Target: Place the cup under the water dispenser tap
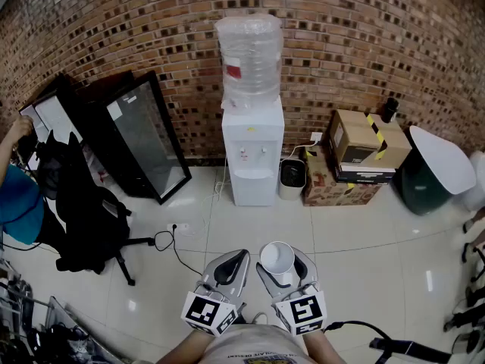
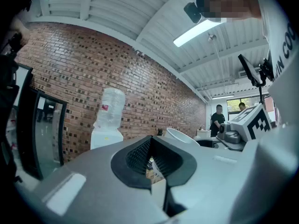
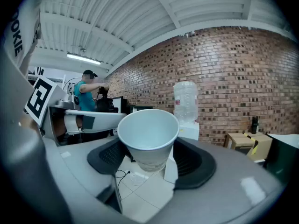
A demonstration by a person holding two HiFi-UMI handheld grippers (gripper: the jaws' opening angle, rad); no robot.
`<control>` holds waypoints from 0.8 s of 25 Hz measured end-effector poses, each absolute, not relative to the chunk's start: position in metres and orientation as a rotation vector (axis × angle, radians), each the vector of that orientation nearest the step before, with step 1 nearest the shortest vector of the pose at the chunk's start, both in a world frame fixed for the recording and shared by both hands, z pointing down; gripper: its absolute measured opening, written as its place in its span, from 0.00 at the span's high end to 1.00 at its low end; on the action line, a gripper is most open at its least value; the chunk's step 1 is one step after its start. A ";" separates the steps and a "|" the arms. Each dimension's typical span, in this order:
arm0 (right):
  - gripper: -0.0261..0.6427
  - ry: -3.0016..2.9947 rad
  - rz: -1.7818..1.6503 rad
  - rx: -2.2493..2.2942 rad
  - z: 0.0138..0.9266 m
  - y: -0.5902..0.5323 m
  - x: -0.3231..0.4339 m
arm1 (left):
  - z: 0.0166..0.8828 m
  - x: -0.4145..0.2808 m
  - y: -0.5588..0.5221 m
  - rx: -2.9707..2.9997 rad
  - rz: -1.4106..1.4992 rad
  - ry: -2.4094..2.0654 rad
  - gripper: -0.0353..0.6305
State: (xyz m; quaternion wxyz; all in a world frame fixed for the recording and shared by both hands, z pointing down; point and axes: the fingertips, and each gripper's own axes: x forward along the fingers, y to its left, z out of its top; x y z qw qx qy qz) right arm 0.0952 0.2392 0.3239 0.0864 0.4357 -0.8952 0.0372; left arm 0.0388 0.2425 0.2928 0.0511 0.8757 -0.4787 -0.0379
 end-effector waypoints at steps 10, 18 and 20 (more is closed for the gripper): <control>0.48 -2.689 0.083 1.280 0.331 0.217 0.111 | 0.293 0.055 0.222 2.660 -0.095 -1.475 0.96; 0.48 -2.686 0.077 1.262 0.328 0.192 0.104 | 0.302 0.050 0.195 2.651 -0.095 -1.499 0.96; 0.48 -2.686 0.072 1.260 0.329 0.181 0.100 | 0.301 0.047 0.184 2.651 -0.090 -1.494 0.96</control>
